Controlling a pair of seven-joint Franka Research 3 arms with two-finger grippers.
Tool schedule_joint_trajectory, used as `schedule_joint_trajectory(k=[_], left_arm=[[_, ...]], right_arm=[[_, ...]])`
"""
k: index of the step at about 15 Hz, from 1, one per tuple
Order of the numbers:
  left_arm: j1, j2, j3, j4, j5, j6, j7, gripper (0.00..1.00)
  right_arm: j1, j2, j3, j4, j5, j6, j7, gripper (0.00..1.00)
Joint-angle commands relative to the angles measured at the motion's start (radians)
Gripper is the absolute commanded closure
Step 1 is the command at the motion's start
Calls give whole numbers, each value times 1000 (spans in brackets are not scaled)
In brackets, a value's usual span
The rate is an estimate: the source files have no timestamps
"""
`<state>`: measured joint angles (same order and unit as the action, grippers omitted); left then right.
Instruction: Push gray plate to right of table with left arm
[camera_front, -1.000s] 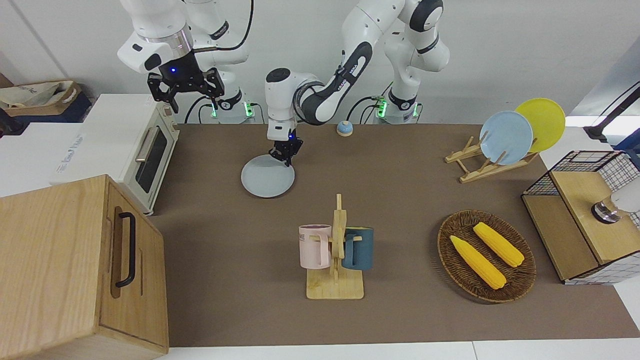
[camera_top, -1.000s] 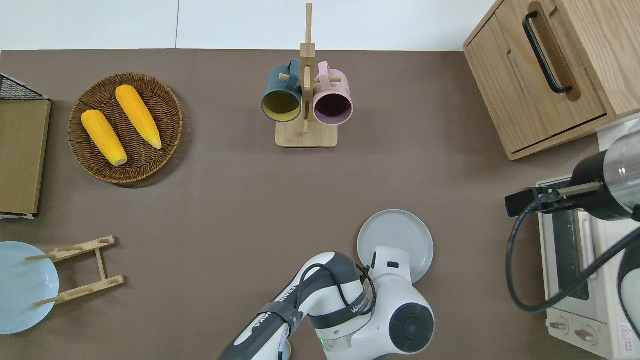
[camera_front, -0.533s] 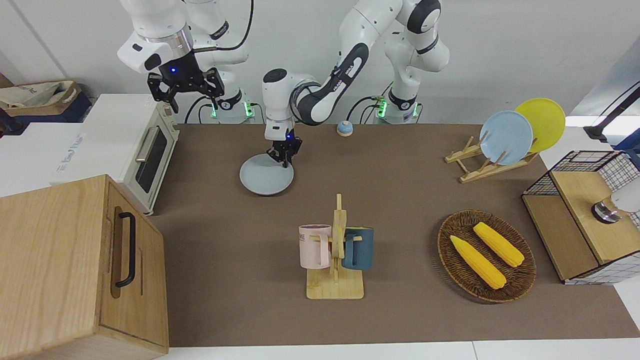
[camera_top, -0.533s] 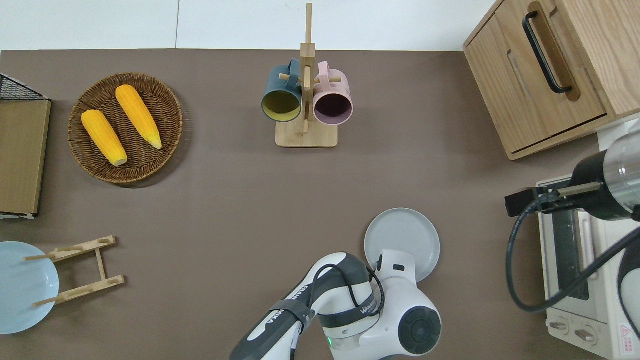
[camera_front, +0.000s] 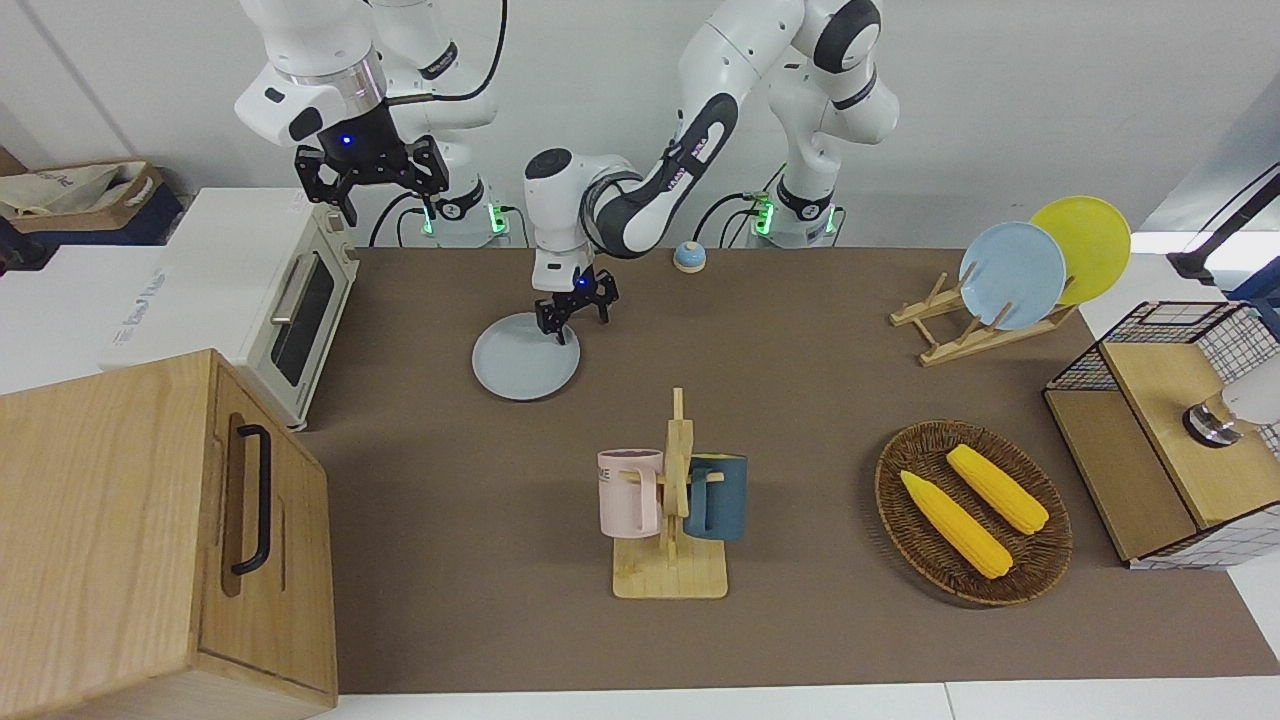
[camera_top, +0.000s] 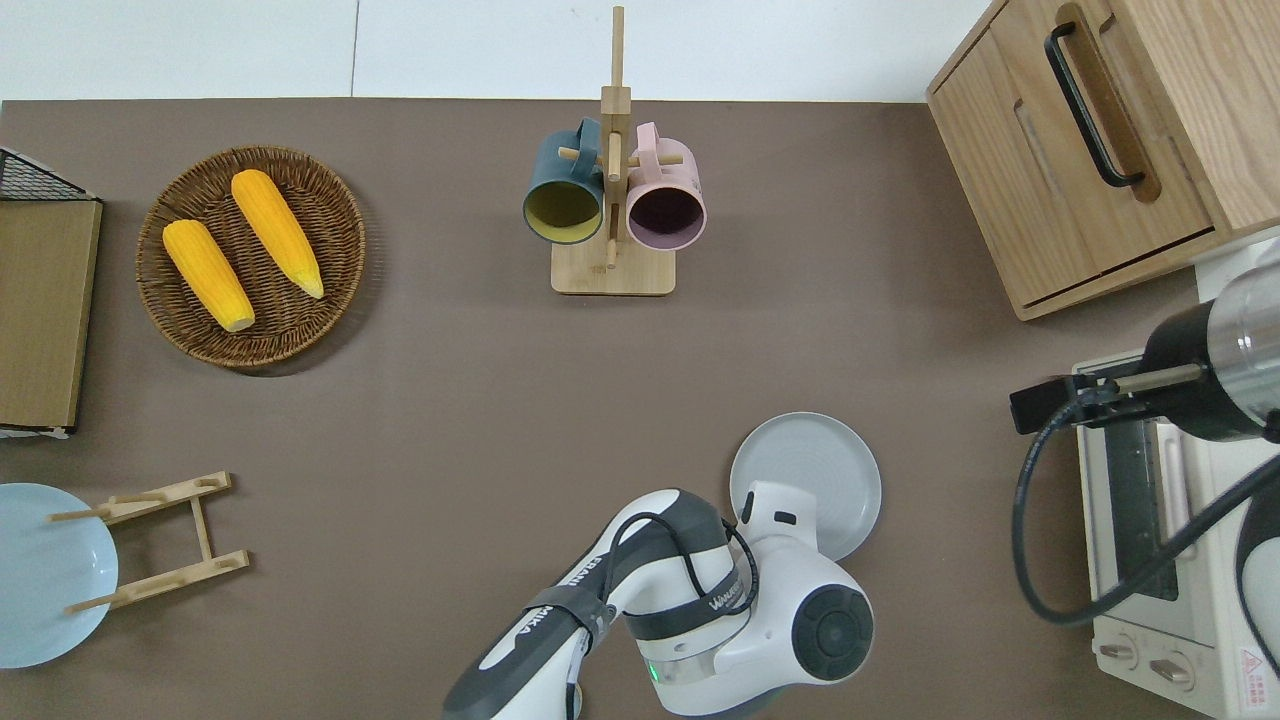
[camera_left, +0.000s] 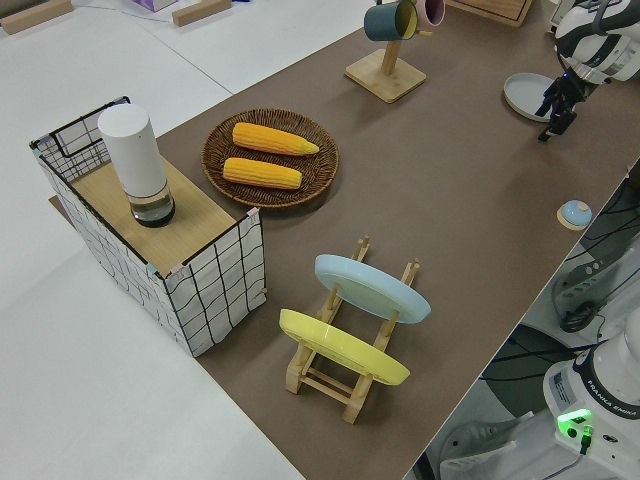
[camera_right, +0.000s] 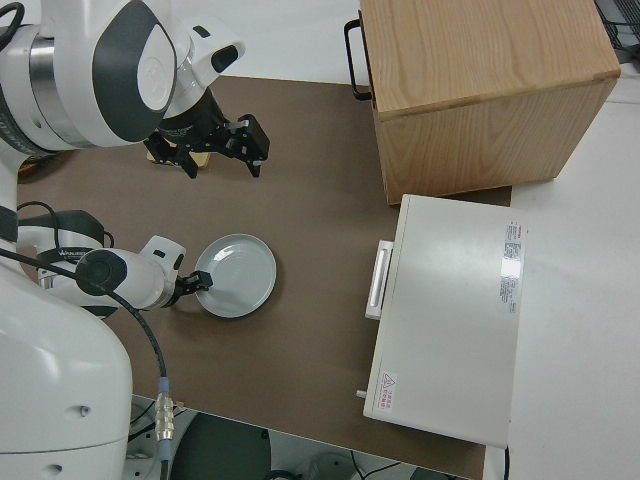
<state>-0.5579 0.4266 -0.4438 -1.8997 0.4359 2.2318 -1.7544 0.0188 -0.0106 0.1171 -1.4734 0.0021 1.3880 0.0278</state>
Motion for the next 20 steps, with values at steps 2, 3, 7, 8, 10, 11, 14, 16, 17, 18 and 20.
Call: schedule_joint_trajectory(k=[2, 3, 7, 8, 10, 11, 14, 16, 17, 18, 20], left_arm=[[85, -124, -6, 33, -176, -141, 261, 11], [102, -153, 5, 83, -227, -228, 358, 13], [190, -184, 2, 240, -269, -466, 574, 13], [208, -205, 10, 272, -269, -528, 633, 13], [291, -265, 8, 286, -299, -615, 764, 13], [327, -293, 10, 287, -321, -639, 823, 13], [510, -365, 11, 315, -355, -754, 1111, 13], [645, -368, 14, 347, -355, -788, 1260, 11], [699, -367, 20, 352, -353, -787, 1312, 11], [746, -368, 23, 352, -345, -787, 1378, 11], [818, -368, 23, 352, -341, -787, 1461, 11]], right_arm=[[-20, -6, 15, 4, 10, -12, 1, 17], [-20, -6, 15, 4, 10, -12, 0, 17], [-20, -6, 13, 4, 10, -12, 0, 17], [-20, -6, 15, 4, 10, -14, 0, 17], [-20, -6, 15, 4, 10, -12, 1, 17], [-20, -6, 13, 4, 10, -12, 1, 17], [-20, -6, 15, 4, 10, -12, 0, 17], [-20, -6, 15, 4, 10, -12, 1, 17], [-20, -6, 13, 4, 10, -12, 0, 17], [-20, -6, 15, 4, 10, -12, 1, 17], [-20, -6, 13, 4, 10, -12, 0, 17]])
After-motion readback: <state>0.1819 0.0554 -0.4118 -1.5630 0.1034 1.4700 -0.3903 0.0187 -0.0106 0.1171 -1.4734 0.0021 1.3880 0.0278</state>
